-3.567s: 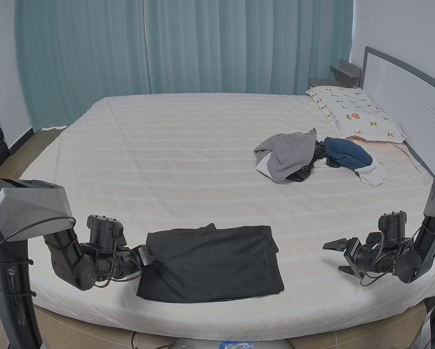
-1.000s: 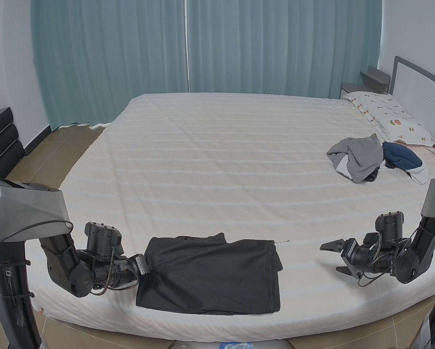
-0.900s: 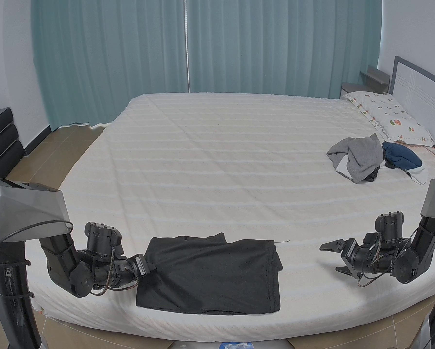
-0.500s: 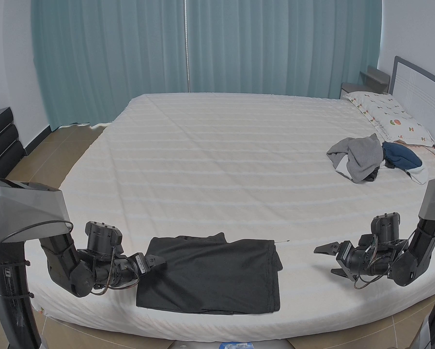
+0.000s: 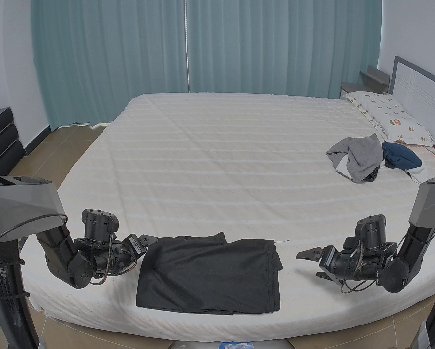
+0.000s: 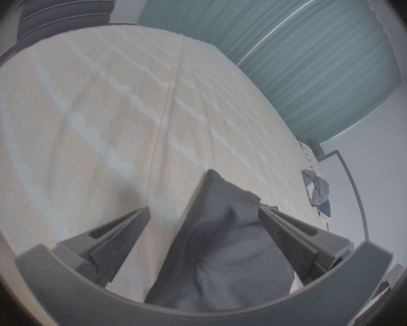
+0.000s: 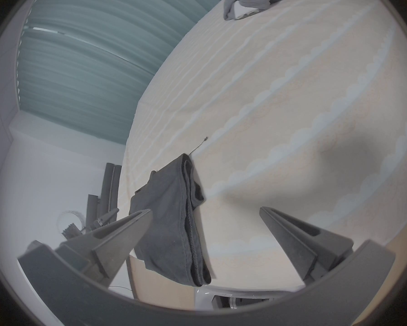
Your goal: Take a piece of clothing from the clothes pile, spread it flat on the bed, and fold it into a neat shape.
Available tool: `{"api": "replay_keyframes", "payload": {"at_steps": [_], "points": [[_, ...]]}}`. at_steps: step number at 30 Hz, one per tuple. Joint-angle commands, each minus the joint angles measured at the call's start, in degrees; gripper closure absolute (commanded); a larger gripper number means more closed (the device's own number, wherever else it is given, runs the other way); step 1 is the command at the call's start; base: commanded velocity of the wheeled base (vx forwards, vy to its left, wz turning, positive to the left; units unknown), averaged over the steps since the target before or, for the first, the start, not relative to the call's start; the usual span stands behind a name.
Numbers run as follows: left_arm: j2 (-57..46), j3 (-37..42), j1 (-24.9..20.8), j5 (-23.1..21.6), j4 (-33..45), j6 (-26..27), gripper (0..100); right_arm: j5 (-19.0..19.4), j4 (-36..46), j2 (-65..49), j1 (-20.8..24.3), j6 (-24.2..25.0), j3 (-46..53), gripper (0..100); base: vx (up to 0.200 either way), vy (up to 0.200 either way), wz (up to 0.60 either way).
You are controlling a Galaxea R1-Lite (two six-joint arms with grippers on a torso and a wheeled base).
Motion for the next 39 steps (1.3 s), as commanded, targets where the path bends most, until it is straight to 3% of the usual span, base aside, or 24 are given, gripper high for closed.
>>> {"api": "replay_keyframes", "payload": {"at_steps": [1,9,12,15,20,21,25,28,32,39], "points": [[-3.05,1.73,-0.26,2.30,0.09,-0.04,0,-6.10,0.05,-0.48,6.97,1.08,-1.65,0,0.000,0.000,0.00],[-17.64,10.60,-0.70,4.49,-0.35,0.05,0,-10.50,0.31,-7.78,7.23,1.08,-0.33,0,0.000,0.000,0.00],[-21.77,11.04,-1.93,6.78,-0.09,-0.04,0,-10.93,0.67,-11.12,7.23,0.90,0.99,0,0.000,0.000,0.00],[-28.19,12.10,-3.77,11.88,0.18,0.93,0,-13.31,0.75,-18.41,7.85,-0.42,3.54,0,0.000,0.000,0.00],[-33.46,12.54,-4.83,16.80,0.53,6.81,0,-17.09,0.93,-26.50,8.20,-6.04,6.09,0,0.000,0.000,0.00],[-36.27,12.54,-4.83,18.56,0.53,10.24,0,-18.58,1.11,-30.45,7.85,-9.73,7.05,0,0.000,0.000,0.00],[-42.43,12.45,-4.83,20.31,1.85,15.87,0,-21.48,3.04,-38.28,6.97,-17.64,8.02,0,0.000,0.000,0.00],[-48.31,11.13,-4.74,21.72,7.21,19.65,0,-23.33,7.96,-45.31,5.30,-23.62,7.32,0,0.000,0.000,0.00],[-56.14,6.74,-4.13,22.60,16.88,20.88,0,-23.33,16.66,-54.71,1.61,-27.66,4.06,0,0.000,0.000,0.00],[-71.61,-3.99,-4.04,22.78,42.01,20.96,0,-20.43,41.18,-72.03,-5.78,-28.98,-5.95,0,0.000,0.000,0.00]]}}
